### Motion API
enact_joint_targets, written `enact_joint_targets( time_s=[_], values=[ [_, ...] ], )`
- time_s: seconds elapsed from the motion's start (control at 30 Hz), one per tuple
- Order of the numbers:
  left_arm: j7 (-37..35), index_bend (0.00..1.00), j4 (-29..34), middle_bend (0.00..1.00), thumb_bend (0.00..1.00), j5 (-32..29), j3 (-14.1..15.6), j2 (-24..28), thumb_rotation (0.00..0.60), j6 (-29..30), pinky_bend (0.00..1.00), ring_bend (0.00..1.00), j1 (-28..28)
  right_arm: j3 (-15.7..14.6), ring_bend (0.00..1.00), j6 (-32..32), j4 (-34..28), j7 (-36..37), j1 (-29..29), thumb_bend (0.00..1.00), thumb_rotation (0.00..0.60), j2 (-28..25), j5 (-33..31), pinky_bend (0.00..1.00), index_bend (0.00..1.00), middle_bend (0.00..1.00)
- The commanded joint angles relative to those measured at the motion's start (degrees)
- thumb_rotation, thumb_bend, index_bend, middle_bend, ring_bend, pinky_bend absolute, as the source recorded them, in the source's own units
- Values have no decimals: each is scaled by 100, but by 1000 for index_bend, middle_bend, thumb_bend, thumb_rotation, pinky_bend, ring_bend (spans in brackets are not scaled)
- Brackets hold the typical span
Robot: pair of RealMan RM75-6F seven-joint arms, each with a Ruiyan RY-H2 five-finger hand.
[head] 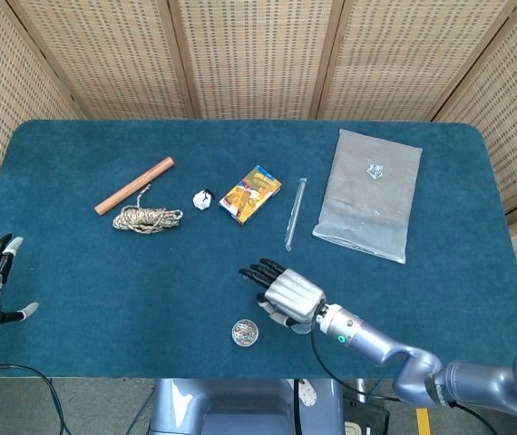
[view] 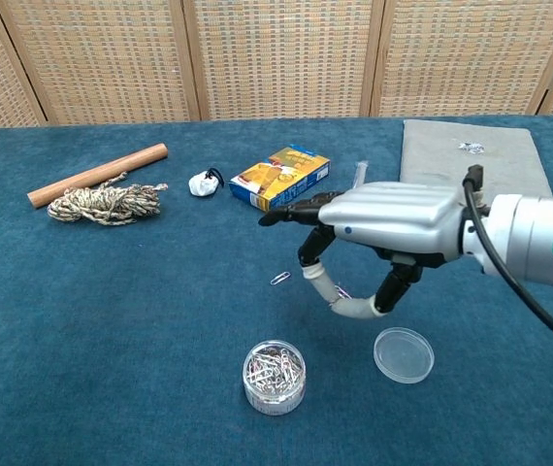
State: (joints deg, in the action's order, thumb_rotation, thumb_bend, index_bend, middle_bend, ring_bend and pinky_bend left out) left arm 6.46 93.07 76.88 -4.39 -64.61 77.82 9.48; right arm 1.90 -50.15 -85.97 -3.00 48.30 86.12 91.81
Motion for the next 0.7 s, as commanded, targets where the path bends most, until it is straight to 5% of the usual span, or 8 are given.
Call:
enact_joint_targets(
  time_s=[0.03,0.7],
  values=[
    [-2,0,-5,0,0,-12,-1,-4,600,-2,0,0,-2,50,0,179,-32,-102,86,409,600,165,-139,24,638,0],
    [-49,0,-75,0,0,-112,-20,-14,600,-112,0,0,30,110,0,439,-191,-840,176,408,600,688,-652,28,638,0]
  ],
)
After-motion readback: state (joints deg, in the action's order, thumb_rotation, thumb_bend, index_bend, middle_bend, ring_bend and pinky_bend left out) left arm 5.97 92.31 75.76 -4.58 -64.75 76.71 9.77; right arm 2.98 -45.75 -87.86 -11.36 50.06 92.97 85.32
